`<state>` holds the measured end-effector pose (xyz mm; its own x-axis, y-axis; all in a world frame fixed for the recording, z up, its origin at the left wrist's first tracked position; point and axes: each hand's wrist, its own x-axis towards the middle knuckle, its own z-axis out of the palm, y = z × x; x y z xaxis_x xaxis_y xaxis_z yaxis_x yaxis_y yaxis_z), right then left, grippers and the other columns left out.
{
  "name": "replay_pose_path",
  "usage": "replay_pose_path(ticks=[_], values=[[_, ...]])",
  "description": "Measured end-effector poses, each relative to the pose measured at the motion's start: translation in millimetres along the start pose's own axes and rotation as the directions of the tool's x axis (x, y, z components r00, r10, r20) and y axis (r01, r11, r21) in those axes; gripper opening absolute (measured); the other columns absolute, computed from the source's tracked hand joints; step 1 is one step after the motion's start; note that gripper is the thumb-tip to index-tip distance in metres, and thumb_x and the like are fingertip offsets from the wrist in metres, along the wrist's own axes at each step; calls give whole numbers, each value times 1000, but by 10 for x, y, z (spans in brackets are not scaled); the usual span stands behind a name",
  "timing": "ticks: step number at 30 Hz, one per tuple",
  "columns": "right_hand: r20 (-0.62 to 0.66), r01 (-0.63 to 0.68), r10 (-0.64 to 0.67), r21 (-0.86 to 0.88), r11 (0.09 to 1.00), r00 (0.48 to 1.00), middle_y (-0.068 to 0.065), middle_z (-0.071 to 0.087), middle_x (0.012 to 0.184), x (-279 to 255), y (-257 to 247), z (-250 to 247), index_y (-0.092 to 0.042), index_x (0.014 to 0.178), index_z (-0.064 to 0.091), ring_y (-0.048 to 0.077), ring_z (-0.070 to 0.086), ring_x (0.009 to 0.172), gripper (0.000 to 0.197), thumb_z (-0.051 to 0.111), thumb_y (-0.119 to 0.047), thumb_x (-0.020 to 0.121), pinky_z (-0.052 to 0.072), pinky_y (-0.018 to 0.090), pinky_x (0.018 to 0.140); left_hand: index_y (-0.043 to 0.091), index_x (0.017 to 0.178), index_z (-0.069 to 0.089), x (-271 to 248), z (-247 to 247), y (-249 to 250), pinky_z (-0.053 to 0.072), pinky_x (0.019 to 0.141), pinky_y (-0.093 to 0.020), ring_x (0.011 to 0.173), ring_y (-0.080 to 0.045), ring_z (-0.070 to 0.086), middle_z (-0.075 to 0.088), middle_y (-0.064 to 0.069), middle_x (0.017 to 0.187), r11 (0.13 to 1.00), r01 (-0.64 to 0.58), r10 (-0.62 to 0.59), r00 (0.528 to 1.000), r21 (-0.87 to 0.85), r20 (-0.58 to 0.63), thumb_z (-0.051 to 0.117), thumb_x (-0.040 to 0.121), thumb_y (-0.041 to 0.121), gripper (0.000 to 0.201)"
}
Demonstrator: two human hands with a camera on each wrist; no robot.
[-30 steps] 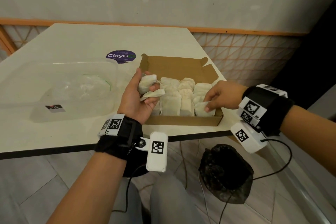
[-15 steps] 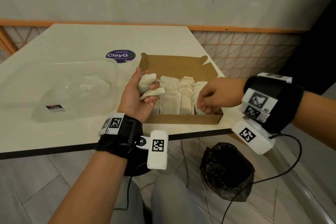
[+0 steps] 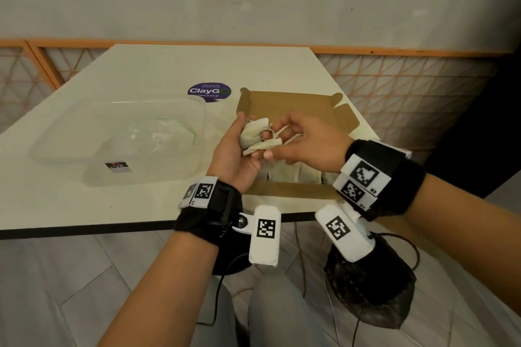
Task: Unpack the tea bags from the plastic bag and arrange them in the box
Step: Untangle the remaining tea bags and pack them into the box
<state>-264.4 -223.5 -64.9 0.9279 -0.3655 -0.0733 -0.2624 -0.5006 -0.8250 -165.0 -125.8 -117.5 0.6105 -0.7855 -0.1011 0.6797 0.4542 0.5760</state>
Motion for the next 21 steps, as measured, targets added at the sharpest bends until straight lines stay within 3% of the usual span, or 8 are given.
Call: replay_pose_path(ticks=[4,8,10,12,15,17,19,21], values=[[-106,11,16,248,969,994,6,61,70,76,24,-14,-10,84,58,8,59,57,14,67,0,80,51,16,58,16,84,51,-2,5,7,34,35,-14,54,-12,56,60,-5,74,999,-32,31,999,-19,-21,36,101,36,31],[-185,49,25,387,921,982,2,65,76,80,38,-234,-14,78,65,7,60,65,8,67,-7,82,52,18,64,15,82,53,24,-8,-5,36,37,-15,55,-11,58,62,-6,82,999,-44,44,996,3,-77,42,99,37,29],[-205,70,26,451,890,979,0,66,77,78,48,-281,-14,78,64,9,62,68,8,65,-8,83,53,20,68,15,81,53,26,13,-6,34,37,-13,54,-9,55,64,-4,79,998,-35,38,997,55,-68,45,97,38,29],[-220,78,40,504,860,975,1,66,75,92,56,-272,-12,80,63,8,62,63,8,63,-6,85,54,20,65,16,82,52,24,33,-11,31,37,-12,50,-6,49,63,1,72,992,-19,23,999,124,-28,47,95,41,28],[-224,62,70,532,844,972,7,62,72,138,42,-192,-8,81,60,7,58,53,8,59,-4,87,52,17,55,14,97,51,3,44,-14,28,37,-13,51,-3,43,54,2,77,965,-19,11,999,260,32,56,88,45,33],[-242,55,81,507,860,967,8,59,68,178,23,-136,-9,79,59,9,54,50,10,60,-4,87,50,17,51,13,100,52,-11,54,-24,27,36,-12,49,-1,45,56,3,75,950,-22,-4,997,310,82,57,91,34,24],[-264,58,80,476,878,961,7,57,65,200,6,-107,-10,79,55,11,52,51,11,61,-4,86,48,20,49,16,89,52,-19,66,-28,23,34,-12,45,-2,48,61,4,66,954,-7,-13,998,301,64,54,93,18,5],[-263,87,23,399,913,964,7,56,67,188,-2,-107,-14,83,53,13,53,54,11,62,-7,86,49,23,53,16,85,50,-23,69,-24,21,33,-13,43,-2,50,61,2,65,959,6,-13,1000,283,24,54,92,11,10]])
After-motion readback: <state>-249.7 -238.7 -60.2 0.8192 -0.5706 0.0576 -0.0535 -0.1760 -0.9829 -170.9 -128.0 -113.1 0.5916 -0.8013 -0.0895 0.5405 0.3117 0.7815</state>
